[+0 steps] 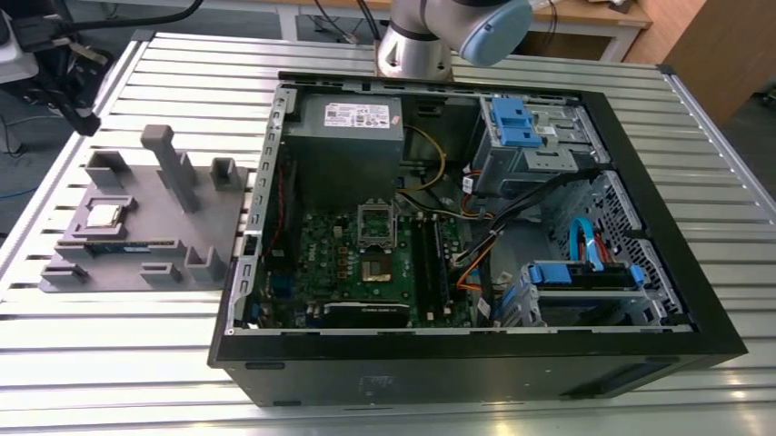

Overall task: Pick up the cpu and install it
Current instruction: 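Pick up the cpu and move it towards the insertion slot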

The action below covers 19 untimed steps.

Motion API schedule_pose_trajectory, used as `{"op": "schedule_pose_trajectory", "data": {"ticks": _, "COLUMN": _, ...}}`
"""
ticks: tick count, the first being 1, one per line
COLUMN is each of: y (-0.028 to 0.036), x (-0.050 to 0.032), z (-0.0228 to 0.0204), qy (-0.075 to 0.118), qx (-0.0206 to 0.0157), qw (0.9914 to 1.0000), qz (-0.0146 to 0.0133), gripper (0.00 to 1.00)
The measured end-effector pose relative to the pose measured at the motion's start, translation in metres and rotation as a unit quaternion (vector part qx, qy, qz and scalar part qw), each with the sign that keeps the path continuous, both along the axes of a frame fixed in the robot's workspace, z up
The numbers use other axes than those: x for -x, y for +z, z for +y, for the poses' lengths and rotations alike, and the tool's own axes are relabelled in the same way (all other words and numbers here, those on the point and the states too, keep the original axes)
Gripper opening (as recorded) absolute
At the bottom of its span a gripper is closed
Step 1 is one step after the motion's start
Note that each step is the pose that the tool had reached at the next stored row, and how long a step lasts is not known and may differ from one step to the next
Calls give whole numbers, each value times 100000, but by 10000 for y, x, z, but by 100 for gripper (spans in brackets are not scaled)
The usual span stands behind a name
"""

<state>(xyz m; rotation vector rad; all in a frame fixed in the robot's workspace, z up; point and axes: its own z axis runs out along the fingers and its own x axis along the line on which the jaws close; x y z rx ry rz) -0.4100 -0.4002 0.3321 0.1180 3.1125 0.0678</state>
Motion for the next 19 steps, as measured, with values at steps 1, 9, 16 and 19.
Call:
{"op": "schedule_pose_trajectory", "data": {"ticks": 1, "y": -2, "x": 4, "z": 0, "qy": 2, "qx": 0, "qw": 100000, "qz": 2, "gripper": 11}}
{"op": "schedule_pose_trajectory", "data": {"ticks": 9, "y": -19, "x": 34, "z": 0, "qy": 0, "qx": 2, "qw": 100000, "qz": 3, "gripper": 11}}
{"op": "schedule_pose_trajectory", "data": {"ticks": 16, "y": -48, "x": 76, "z": 0, "qy": -2, "qx": 1, "qw": 100000, "qz": 4, "gripper": 11}}
{"op": "schedule_pose_trajectory", "data": {"ticks": 19, "y": -67, "x": 106, "z": -2, "qy": 1, "qx": 1, "qw": 100000, "qz": 3, "gripper": 11}}
